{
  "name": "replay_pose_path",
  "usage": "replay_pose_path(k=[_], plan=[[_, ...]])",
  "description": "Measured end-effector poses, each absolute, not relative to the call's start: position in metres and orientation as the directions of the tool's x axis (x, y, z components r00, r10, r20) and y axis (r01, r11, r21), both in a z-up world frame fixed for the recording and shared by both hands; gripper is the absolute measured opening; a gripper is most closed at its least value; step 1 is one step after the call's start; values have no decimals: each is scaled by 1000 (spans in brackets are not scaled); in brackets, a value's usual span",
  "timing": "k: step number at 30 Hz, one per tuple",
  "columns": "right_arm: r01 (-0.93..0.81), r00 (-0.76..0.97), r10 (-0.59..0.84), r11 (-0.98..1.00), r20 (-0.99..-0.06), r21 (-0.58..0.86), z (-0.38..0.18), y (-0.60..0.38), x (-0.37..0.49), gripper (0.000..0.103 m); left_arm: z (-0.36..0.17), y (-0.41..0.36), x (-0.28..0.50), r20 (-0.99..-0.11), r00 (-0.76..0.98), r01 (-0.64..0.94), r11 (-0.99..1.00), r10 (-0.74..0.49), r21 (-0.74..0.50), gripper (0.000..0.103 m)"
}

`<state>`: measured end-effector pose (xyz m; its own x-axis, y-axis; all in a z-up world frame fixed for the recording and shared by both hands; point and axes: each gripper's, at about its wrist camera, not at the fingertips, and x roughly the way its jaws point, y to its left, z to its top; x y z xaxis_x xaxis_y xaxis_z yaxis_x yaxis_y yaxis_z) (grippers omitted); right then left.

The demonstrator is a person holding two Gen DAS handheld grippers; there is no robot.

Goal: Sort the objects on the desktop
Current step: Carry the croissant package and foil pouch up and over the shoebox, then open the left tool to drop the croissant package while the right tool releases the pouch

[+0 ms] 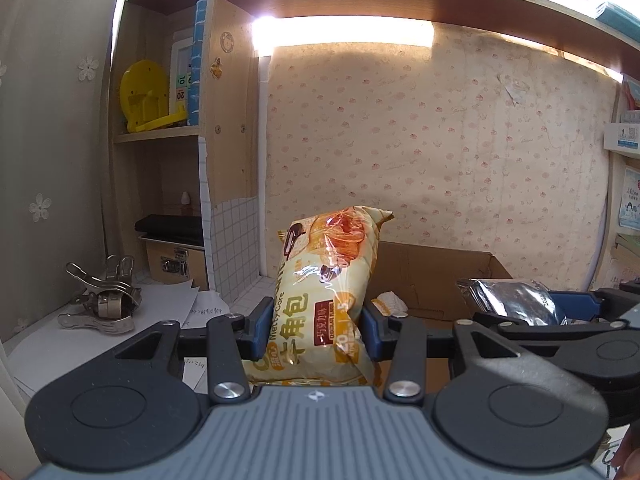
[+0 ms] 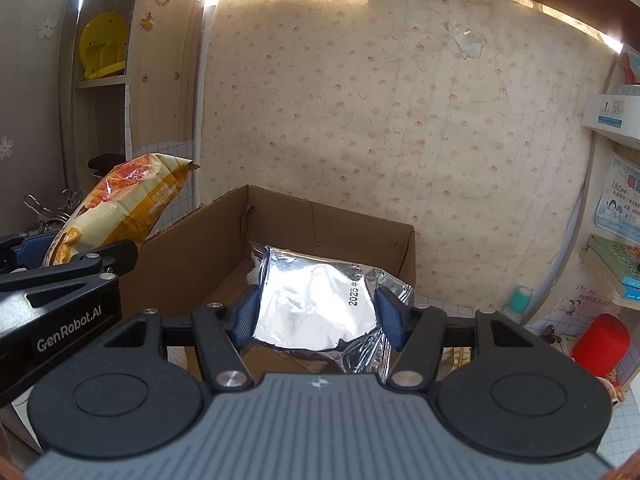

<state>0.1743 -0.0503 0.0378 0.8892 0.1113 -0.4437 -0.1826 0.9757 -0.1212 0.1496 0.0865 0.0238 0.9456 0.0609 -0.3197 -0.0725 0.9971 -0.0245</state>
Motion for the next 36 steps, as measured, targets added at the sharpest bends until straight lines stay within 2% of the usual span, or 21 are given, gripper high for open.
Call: replay_pose_path(k=[20,22,25,36], plan=[[-191,880,126,977,-457,-99,40,-55,180,60,20,79,152,-342,938,-50,999,50,7,50],[-192,880,127,976,-457,-99,40,-55,181,60,20,79,151,-342,938,-51,999,51,7,59],[-194,879,130,977,-459,-94,40,-55,181,60,20,82,151,-340,939,-56,998,53,-1,66],[-210,869,140,973,-475,-97,36,-50,186,60,23,91,139,-327,943,-75,997,66,-13,67]])
